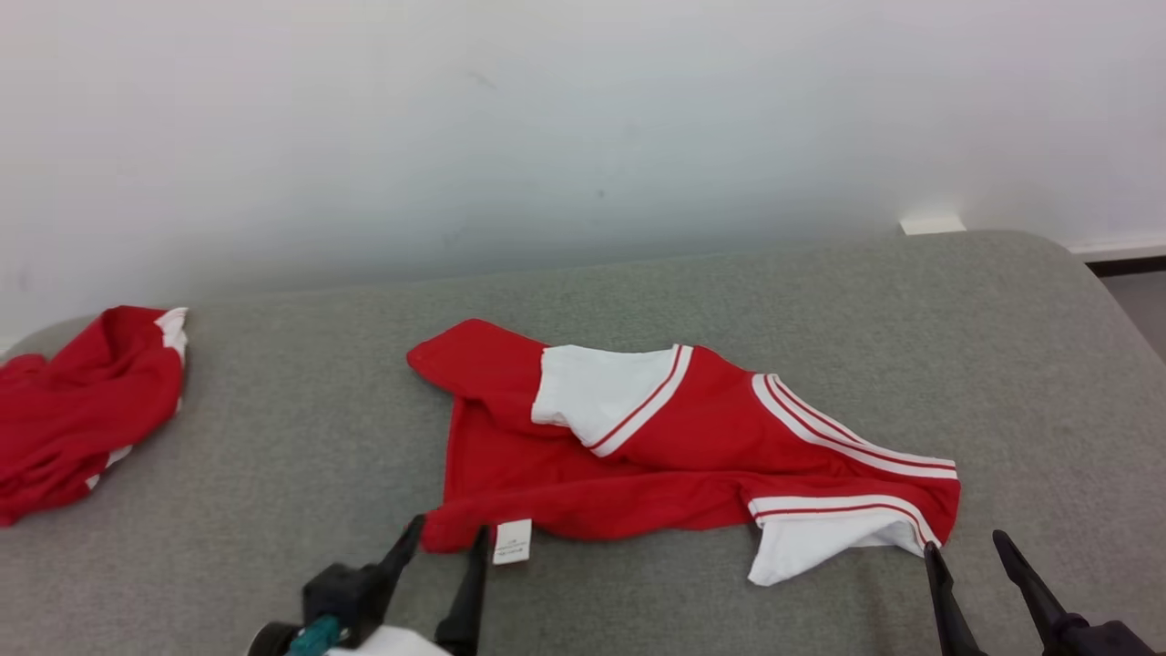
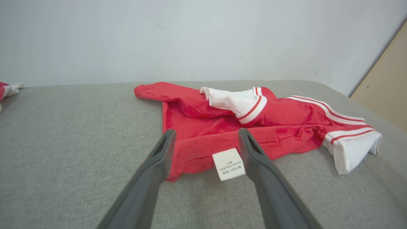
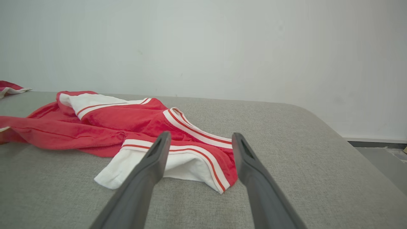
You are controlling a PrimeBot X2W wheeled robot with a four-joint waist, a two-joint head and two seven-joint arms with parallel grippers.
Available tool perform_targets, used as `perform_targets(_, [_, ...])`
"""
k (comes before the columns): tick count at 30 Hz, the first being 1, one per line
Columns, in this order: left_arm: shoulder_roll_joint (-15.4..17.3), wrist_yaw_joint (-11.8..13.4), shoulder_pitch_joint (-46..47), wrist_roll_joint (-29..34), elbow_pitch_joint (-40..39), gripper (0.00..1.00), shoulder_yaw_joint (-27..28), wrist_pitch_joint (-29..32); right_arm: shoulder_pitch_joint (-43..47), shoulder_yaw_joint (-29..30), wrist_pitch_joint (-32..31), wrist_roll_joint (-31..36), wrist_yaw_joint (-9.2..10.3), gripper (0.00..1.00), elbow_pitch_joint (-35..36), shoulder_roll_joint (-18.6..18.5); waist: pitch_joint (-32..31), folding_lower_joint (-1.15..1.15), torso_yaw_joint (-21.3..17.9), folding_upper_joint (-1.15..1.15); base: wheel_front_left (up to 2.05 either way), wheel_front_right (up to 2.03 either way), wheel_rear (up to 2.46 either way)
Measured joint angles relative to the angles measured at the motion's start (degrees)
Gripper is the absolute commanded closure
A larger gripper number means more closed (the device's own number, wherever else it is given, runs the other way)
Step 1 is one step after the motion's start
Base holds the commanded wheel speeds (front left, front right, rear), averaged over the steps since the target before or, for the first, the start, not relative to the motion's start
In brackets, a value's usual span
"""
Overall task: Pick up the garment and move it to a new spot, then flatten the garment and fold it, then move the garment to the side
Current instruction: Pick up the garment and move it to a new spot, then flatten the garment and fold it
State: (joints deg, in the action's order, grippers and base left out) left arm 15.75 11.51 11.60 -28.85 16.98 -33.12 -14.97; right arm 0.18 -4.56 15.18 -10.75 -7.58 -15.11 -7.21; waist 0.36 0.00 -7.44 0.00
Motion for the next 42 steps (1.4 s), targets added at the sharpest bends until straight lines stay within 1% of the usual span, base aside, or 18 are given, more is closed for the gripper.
perform_targets(2, [-0.22, 0.92, -2.59, 0.65, -2.55, 0.00, 2.85, -0.03, 0.29, 0.33, 0.00, 0.02, 0.00, 0.00, 0.09, -0.01, -0.36, 0.00, 0.73, 0.00, 0.00, 0.00, 0.00])
perform_targets(4, [-0.54, 1.67, -5.02, 2.55, -4.98, 0.00, 6.21, -0.11, 0.84, 0.53, 0.00, 0.09, 0.00, 0.00, 0.10, -0.02, -0.70, 0.00, 1.25, 0.00, 0.00, 0.00, 0.00])
perform_targets(6, [-1.22, 1.60, -8.03, 4.33, -6.78, 0.00, 9.01, -0.15, 1.29, 0.74, 0.00, 0.11, 0.00, 0.00, 0.05, -0.01, -1.04, 0.00, 1.60, 0.00, 0.00, 0.00, 0.00])
perform_targets(8, [-2.68, 1.36, -11.29, 5.82, -8.03, 0.00, 11.82, -0.15, 1.67, 0.86, 0.00, 0.14, 0.00, 0.00, 0.04, 0.02, -1.37, 0.00, 1.83, 0.00, 0.00, 0.00, 0.00])
perform_targets(13, [-5.77, -1.18, -17.12, 9.72, -10.13, 0.00, 17.75, -0.15, 2.88, 1.76, 0.00, 0.16, 0.00, 0.00, -0.29, 0.12, -2.17, 0.00, 2.03, 0.00, 0.00, 0.00, 0.00])
perform_targets(19, [-9.14, -5.06, -20.40, 13.94, -11.32, 0.00, 23.30, -0.15, 3.69, 2.55, 0.00, 0.24, 0.00, 0.00, -0.27, 0.41, -2.65, 0.00, 2.49, 0.00, 0.00, 0.00, 0.00])
perform_targets(26, [-11.31, -8.47, -20.81, 17.15, -11.21, 0.00, 26.98, -0.15, 3.74, 2.09, 0.00, 0.53, 0.00, 0.00, -0.27, 1.15, -2.54, 0.00, 2.80, 0.00, 0.00, 0.00, 0.00])
perform_targets(32, [-12.22, -10.28, -20.72, 18.33, -10.71, 0.00, 28.74, -0.15, 3.58, 1.38, 0.00, 0.53, 0.00, 0.00, -0.38, 1.18, -2.59, 0.00, 2.28, 0.00, 0.00, 0.00, 0.00])
perform_targets(36, [-12.62, -11.36, -19.92, 18.71, -10.31, 0.00, 28.96, -0.15, 3.46, 1.13, 0.00, 0.49, 0.00, 0.00, -0.41, 0.91, -2.55, 0.00, 1.54, 0.00, 0.00, 0.00, 0.00])
perform_targets(39, [-12.74, -13.21, -18.10, 17.93, -7.79, 0.00, 27.99, -0.16, 3.27, 0.71, 0.00, 0.31, 0.00, 0.00, -0.40, 0.55, -2.38, 0.00, 0.90, 0.00, 0.00, 0.00, 0.00])
perform_targets(42, [-12.92, -14.60, -15.64, 13.93, -1.56, 0.00, 27.09, 0.89, 2.69, 0.02, 0.00, 0.16, 0.00, 0.00, -0.38, 0.32, -2.11, 0.00, 0.07, 0.00, 0.00, 0.00, 0.00])
